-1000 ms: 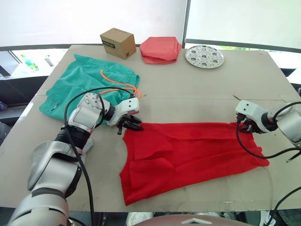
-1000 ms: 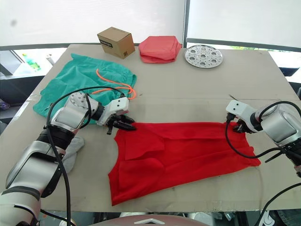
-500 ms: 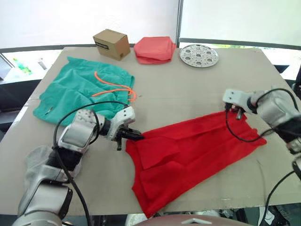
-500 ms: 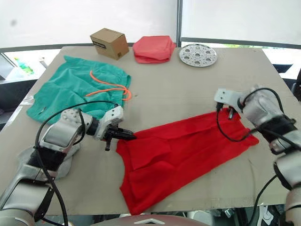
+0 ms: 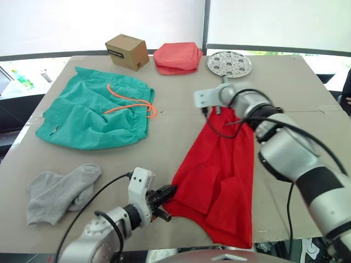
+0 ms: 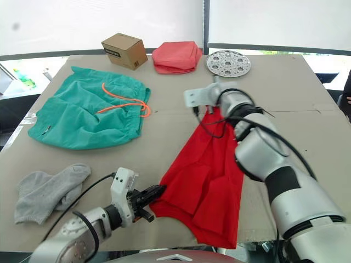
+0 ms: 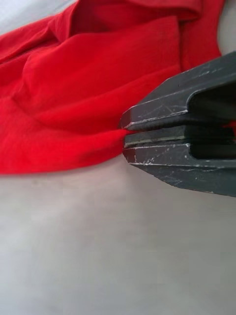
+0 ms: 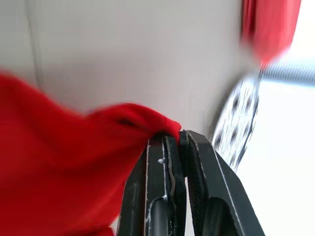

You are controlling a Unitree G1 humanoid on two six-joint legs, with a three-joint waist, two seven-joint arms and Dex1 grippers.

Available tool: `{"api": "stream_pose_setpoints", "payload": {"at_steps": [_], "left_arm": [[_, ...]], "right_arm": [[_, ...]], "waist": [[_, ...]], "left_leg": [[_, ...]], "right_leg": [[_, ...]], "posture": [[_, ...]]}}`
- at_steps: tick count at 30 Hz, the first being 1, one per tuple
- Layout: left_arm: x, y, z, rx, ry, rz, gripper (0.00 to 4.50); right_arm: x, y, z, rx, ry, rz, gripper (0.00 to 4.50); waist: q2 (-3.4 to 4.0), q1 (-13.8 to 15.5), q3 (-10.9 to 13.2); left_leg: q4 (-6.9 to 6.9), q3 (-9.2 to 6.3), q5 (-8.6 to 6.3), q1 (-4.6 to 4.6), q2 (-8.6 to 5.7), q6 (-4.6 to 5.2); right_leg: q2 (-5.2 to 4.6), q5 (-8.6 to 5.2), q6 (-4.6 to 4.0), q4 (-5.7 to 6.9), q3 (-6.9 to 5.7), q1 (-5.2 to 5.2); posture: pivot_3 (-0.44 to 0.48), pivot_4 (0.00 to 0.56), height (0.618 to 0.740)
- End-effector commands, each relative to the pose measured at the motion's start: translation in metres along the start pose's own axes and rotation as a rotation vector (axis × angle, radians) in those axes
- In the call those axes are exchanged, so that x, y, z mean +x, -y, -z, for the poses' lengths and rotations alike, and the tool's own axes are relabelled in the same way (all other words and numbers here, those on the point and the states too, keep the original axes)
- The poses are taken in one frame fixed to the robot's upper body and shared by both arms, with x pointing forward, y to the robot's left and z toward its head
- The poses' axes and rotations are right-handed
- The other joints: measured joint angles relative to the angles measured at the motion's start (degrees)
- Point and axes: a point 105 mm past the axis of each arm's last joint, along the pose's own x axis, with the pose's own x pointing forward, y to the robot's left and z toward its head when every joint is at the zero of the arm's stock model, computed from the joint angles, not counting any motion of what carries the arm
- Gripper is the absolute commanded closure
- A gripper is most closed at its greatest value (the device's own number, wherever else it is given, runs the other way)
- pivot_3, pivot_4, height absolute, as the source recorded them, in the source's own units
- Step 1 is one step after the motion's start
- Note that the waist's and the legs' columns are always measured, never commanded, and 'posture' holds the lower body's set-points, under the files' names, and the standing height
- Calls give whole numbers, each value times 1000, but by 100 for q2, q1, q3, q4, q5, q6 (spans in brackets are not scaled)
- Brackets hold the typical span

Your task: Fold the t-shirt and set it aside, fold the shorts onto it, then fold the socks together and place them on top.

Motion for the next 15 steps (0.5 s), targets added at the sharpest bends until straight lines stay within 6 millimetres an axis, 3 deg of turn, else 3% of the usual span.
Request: {"api": "stream_pose_setpoints", "payload": {"at_steps": [1, 2, 5, 6, 8, 11, 15], "left_arm": [[-7, 6, -3, -13, 43, -49, 4500], [-7, 7, -2, -21, 49, -64, 4500], [-8, 5, -3, -14, 64, -89, 4500], [-9, 3, -4, -14, 69, -89, 3904], [-9, 6, -12, 9, 86, -18, 3411], [-14, 10, -27, 96, 52, 155, 2075], [-23, -2, -44, 231, -70, 286, 2075]], "right_arm": [[0, 8, -19, -39, 40, 35, 4473], [2, 5, -23, -39, 48, 26, 4473], [1, 8, -19, 7, 48, 47, 3607], [-1, 12, -15, 23, 42, 68, 3052], [-10, 28, 8, 116, 18, 127, 2260], [-29, 46, 47, 507, 67, 179, 2242], [-47, 43, 83, 1040, 230, 199, 2242]], "waist": [[-1, 9, -1], [-1, 9, -1], [-2, -19, -1], [0, -27, 0], [1, -29, 1], [10, 64, 12], [6, 23, 7]], "left_leg": [[0, -7, 0, -2, 0, 0], [1, -12, -5, -1, 0, 11], [5, -23, -6, -11, -2, 15], [2, -24, 0, -16, -1, 4], [-1, -27, 6, -20, 4, -6], [2, -56, 7, -41, 1, -6], [1, -59, 7, -31, -1, -4]], "right_leg": [[1, 6, -10, -1, -7, 0], [0, 8, -12, 0, -26, 0], [-2, 8, -14, -5, -43, 0], [0, 8, -14, -5, -44, -4], [6, 7, -15, -5, -49, -9], [6, 7, -16, -6, -74, -12], [12, 7, -15, -11, -73, 3]], "posture": [[0, 150, 740], [0, 150, 740], [0, 150, 740], [0, 150, 740], [0, 150, 740], [0, 150, 740], [0, 150, 740]]}}
